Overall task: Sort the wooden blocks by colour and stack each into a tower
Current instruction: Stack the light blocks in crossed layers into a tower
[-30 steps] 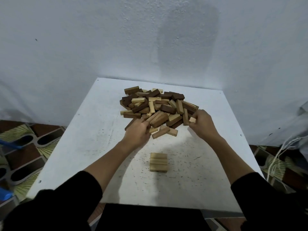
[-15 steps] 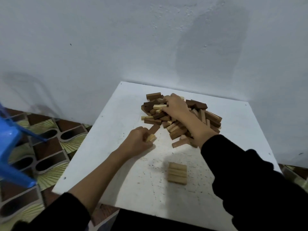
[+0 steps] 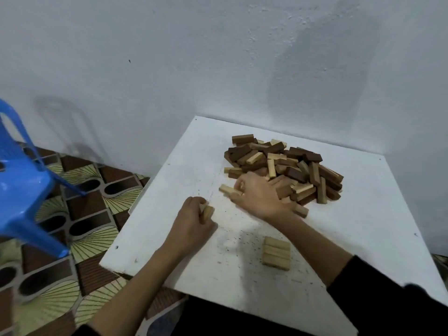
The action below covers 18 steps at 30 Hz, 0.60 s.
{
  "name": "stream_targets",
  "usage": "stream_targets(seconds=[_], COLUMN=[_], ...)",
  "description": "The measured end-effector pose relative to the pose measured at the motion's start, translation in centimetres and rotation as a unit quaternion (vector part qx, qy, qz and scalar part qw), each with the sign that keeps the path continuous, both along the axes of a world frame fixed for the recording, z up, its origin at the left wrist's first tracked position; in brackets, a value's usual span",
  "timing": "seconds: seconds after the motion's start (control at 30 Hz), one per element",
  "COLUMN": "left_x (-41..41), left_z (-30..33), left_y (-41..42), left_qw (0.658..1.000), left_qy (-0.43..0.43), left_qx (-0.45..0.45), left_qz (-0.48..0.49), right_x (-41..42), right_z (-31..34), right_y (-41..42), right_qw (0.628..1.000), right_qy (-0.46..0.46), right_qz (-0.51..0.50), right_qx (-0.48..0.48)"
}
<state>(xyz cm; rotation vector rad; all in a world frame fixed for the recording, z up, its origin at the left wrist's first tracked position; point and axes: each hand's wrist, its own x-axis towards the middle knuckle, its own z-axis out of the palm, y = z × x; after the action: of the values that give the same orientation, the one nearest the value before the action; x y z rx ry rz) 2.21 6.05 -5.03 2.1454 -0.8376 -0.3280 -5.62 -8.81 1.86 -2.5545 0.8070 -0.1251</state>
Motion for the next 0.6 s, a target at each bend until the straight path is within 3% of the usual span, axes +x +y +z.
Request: stream_targets(seconds=[0.13,0.3,0.6], left_x=[-0.8,-1.2,-0.6], left_z=[-0.8,-0.9,-0.3], left_y=[1.2,1.9,2.8], left_qw=[0.999,0.999,0.995], left_qy=[-0.031,-0.021,0.049], left_qx=[0.031,0.035,0.064], left_qz=[0.002,-0.005,-0.057], right_x=[-1.0,-1.3,-0.8], right_z=[-3.6,-5.8,-5.2], right_y=[3.7,5.1,3.1], right_qw=[0.996,0.994,0.997], right_qy=[0.088,0.071,0.038], right_qz=[0.009,-0.006,0.027], right_qx=[0.009,0.082,0.056])
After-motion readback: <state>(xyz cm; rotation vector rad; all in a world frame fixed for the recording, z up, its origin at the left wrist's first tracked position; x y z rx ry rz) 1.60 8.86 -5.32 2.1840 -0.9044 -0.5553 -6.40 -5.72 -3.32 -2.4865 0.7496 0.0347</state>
